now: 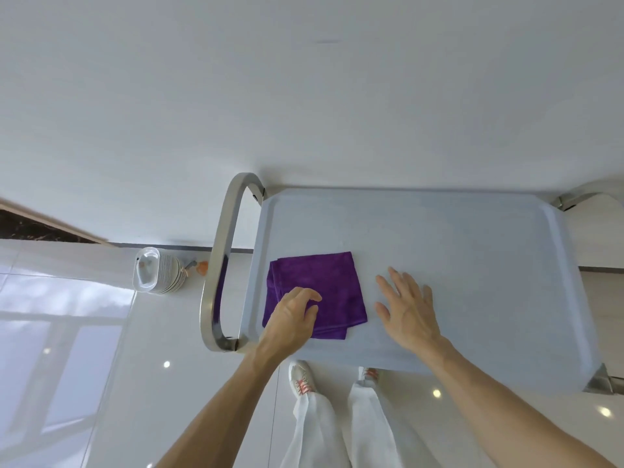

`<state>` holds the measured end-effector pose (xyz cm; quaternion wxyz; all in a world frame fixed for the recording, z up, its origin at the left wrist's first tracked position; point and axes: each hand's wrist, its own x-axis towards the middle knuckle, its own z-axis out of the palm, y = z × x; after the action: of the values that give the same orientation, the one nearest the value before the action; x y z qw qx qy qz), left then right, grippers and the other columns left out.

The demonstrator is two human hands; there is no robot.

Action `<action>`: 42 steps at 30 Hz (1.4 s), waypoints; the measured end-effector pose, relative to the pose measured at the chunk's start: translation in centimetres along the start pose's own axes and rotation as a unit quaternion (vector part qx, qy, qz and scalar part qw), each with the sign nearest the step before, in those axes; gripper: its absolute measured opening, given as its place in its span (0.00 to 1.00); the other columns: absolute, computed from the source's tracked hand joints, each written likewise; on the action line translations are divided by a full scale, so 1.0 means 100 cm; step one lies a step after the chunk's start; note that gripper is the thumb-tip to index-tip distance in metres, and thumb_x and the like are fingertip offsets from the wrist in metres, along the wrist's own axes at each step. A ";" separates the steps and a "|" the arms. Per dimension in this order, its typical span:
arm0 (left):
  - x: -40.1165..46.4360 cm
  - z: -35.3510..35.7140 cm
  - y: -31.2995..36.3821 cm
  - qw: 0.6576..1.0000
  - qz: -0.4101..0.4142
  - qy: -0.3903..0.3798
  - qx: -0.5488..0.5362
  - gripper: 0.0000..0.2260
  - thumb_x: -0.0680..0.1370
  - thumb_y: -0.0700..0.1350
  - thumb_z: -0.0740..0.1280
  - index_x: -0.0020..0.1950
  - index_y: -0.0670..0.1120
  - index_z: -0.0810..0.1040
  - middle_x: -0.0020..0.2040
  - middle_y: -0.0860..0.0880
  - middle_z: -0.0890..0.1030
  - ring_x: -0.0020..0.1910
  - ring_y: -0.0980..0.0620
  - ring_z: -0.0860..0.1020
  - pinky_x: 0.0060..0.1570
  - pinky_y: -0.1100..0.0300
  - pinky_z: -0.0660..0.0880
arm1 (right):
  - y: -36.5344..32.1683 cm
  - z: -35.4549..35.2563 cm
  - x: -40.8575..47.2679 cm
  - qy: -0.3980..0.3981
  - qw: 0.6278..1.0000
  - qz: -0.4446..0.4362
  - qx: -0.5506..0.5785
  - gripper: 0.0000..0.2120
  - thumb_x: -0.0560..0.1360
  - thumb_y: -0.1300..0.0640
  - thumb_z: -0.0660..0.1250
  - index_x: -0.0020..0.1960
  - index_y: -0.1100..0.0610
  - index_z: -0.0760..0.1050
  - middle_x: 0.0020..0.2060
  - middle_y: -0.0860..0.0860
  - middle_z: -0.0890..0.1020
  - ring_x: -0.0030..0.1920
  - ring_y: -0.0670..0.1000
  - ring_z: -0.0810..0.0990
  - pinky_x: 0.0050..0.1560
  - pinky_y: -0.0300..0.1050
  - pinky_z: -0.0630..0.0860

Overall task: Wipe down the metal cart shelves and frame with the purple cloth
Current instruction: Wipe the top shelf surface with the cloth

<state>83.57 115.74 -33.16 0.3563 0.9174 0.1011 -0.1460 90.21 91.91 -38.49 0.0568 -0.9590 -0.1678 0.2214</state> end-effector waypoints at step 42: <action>0.060 0.084 -0.052 0.948 0.059 0.078 0.302 0.29 0.82 0.65 0.46 0.82 0.55 0.51 0.82 0.47 0.53 0.80 0.41 0.48 0.71 0.27 0.47 | 0.007 0.076 0.010 0.186 0.981 0.035 -0.040 0.27 0.82 0.40 0.47 0.80 0.44 0.56 0.80 0.47 0.58 0.80 0.53 0.54 0.76 0.65 0.51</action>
<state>86.08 114.22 -44.39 0.0617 0.9948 0.0254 -0.0768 87.89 91.88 -45.78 0.0410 -0.9902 -0.1293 0.0346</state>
